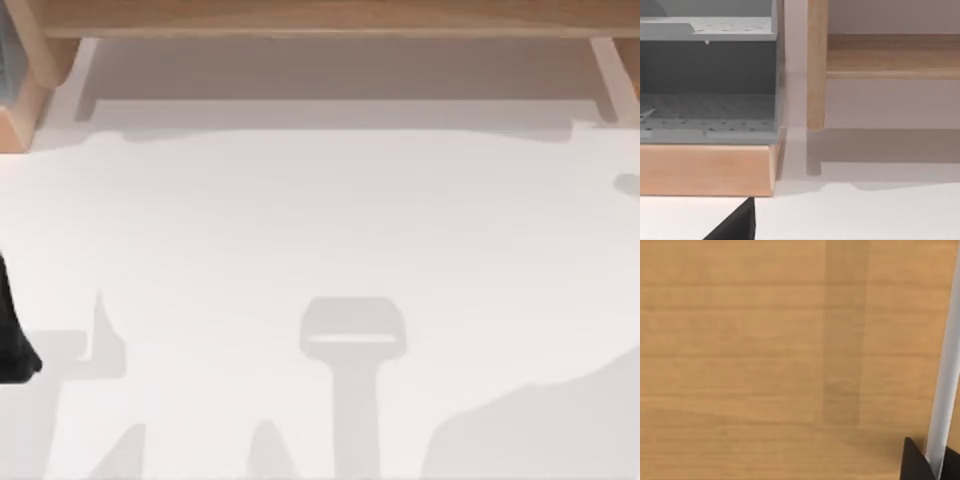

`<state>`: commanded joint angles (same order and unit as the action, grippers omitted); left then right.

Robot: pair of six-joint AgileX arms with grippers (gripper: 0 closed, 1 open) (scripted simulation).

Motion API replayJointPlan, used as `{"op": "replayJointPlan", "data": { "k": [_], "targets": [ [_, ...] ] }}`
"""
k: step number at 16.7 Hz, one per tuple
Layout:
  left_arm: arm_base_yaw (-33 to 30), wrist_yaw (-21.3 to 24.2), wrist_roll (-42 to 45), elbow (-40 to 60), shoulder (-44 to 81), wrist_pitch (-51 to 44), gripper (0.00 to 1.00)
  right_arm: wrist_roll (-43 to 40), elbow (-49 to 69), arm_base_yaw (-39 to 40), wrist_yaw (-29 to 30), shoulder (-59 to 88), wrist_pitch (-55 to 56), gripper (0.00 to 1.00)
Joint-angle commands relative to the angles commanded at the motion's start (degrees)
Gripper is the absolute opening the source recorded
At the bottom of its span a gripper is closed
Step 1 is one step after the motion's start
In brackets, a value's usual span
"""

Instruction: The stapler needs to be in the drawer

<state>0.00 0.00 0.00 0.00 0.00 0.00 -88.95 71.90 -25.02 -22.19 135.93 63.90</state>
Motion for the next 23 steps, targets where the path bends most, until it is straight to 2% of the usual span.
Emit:
{"op": "replayJointPlan", "data": {
  "k": [4, 17, 23],
  "targets": [
    [0.0, 0.0, 0.0, 0.0, 0.0, 0.0, 1.00, 0.1, 0.3, 0.1, 0.1, 0.1, -0.2, 0.00],
    [0.0, 0.0, 0.0, 0.0, 0.0, 0.0, 1.00, 0.1, 0.3, 0.1, 0.1, 0.1, -0.2, 0.98],
    [0.0, 0.0, 0.0, 0.0, 0.0, 0.0, 1.00, 0.1, 0.3, 0.1, 0.1, 0.1, -0.2, 1.00]
  ]
}}
